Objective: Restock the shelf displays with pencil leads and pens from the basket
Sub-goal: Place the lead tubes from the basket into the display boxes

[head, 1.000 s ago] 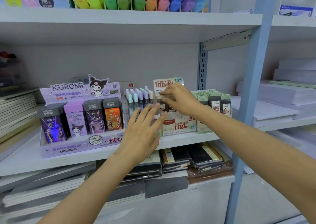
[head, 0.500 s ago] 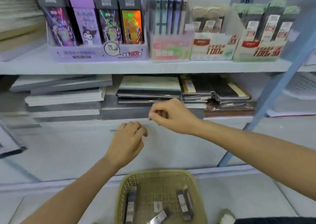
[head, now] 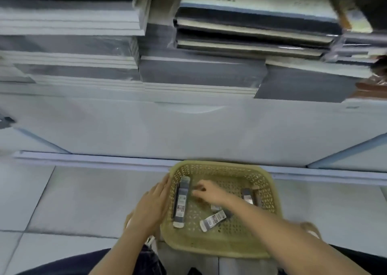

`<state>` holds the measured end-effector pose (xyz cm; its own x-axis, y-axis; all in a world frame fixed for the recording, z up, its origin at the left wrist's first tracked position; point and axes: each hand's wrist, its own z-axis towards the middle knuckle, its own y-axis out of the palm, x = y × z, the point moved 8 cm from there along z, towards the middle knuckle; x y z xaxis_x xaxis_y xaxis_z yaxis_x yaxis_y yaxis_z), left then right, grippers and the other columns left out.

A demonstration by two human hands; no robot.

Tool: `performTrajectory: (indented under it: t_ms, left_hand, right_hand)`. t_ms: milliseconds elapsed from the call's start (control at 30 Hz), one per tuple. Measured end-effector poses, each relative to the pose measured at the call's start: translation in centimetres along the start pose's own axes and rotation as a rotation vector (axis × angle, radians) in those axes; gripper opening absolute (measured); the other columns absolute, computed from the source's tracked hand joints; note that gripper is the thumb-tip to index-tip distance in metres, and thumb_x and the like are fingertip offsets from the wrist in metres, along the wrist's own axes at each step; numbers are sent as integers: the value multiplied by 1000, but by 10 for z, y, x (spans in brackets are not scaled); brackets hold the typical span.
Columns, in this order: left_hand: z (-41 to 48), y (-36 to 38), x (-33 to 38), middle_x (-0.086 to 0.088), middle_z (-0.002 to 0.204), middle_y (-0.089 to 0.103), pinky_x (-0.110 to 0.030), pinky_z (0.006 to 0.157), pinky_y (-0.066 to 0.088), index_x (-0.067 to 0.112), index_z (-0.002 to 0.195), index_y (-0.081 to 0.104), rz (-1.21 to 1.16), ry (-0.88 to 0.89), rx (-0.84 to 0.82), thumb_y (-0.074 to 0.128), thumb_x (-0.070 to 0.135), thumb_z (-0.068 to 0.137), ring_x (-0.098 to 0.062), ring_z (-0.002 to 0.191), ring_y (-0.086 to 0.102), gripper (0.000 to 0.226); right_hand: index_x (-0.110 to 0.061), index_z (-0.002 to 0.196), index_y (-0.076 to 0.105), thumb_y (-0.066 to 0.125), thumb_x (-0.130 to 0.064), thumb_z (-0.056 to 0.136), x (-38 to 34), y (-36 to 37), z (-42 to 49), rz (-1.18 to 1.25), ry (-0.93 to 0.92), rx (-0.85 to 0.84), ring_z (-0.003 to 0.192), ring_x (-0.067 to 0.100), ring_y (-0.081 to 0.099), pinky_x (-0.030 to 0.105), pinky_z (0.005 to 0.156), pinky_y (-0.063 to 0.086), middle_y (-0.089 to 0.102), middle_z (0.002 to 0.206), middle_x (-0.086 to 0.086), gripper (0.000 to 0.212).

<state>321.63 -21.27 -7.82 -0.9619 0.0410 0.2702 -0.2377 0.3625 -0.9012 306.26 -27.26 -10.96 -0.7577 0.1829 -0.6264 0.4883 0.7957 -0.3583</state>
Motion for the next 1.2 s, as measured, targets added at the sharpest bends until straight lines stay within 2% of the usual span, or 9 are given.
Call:
performTrajectory:
  t_ms: [100, 200, 367, 500, 600, 733, 867, 967, 1200]
  left_hand:
    - [-1, 2, -1, 3, 164, -2, -26, 108, 33, 22, 155, -7, -34, -7, 36, 26, 33, 104, -14, 143, 27, 61]
    - [-3, 3, -1, 4, 164, -4, -27, 103, 36, 21, 155, -3, -71, -16, 58, 27, 32, 104, -15, 139, 33, 60]
    - [-5, -3, -1, 5, 163, 0, -30, 106, 36, 21, 155, 6, -156, -18, 76, 32, 31, 104, -16, 139, 34, 58]
    - [-7, -23, 1, -5, 154, 35, -36, 102, 42, 15, 150, 35, -217, 12, 178, 44, 22, 102, -22, 130, 45, 49]
    - [-4, -39, 3, -6, 117, 60, -37, 82, 51, 9, 125, 60, -342, 3, 302, 56, 15, 96, -24, 102, 59, 30]
    - [9, -18, 14, 2, 105, 69, -34, 85, 56, 22, 124, 57, -973, -232, 2, 63, 35, 92, -12, 93, 67, 34]
    - [7, -2, 37, -14, 98, 73, -36, 71, 60, 5, 116, 58, -1493, -359, -230, 57, 20, 97, -25, 81, 72, 24]
    - [5, -9, 31, -11, 80, 67, -29, 58, 55, 3, 102, 59, -1428, -340, -180, 52, 18, 100, -20, 63, 62, 17]
    - [0, -39, 32, -10, 76, 64, -24, 49, 44, 2, 102, 59, -1382, -247, -117, 51, 22, 100, -15, 53, 53, 22]
  right_hand:
    - [-13, 126, 58, 58, -23, 96, -5, 23, 14, 182, -9, 11, 105, 12, 56, 22, 86, 42, 62, 128, 7, 32]
    - [-14, 120, 61, 62, -22, 93, 0, 36, 25, 303, 71, 92, 108, 21, 60, 35, 93, 47, 66, 120, 6, 28]
    - [-9, 114, 54, 71, -22, 87, 11, 45, 30, 358, 142, 270, 85, 9, 56, 14, 62, 36, 60, 99, 0, 35]
    - [-9, 120, 53, 70, -22, 88, 17, 35, 31, 434, 122, 157, 101, 19, 58, 29, 83, 46, 62, 113, 7, 38]
    - [-12, 116, 56, 73, -22, 85, 15, 11, 25, 580, 61, 104, 104, 21, 62, 30, 87, 51, 64, 112, 6, 36]
    - [-12, 114, 61, 75, -20, 83, -3, -5, 17, 739, -51, 52, 108, 26, 64, 39, 97, 51, 67, 115, 12, 35]
    - [-9, 117, 63, 75, -15, 83, -24, -8, 10, 788, -156, 38, 105, 22, 65, 35, 92, 53, 68, 114, 12, 36]
    - [-20, 110, 67, 72, -19, 86, -30, -15, 7, 668, -193, 101, 102, 9, 65, 20, 83, 50, 69, 111, -1, 25]
    - [-21, 101, 70, 66, -12, 91, -55, -28, -17, 776, -300, 69, 80, 10, 64, 21, 67, 50, 71, 90, -2, 14]
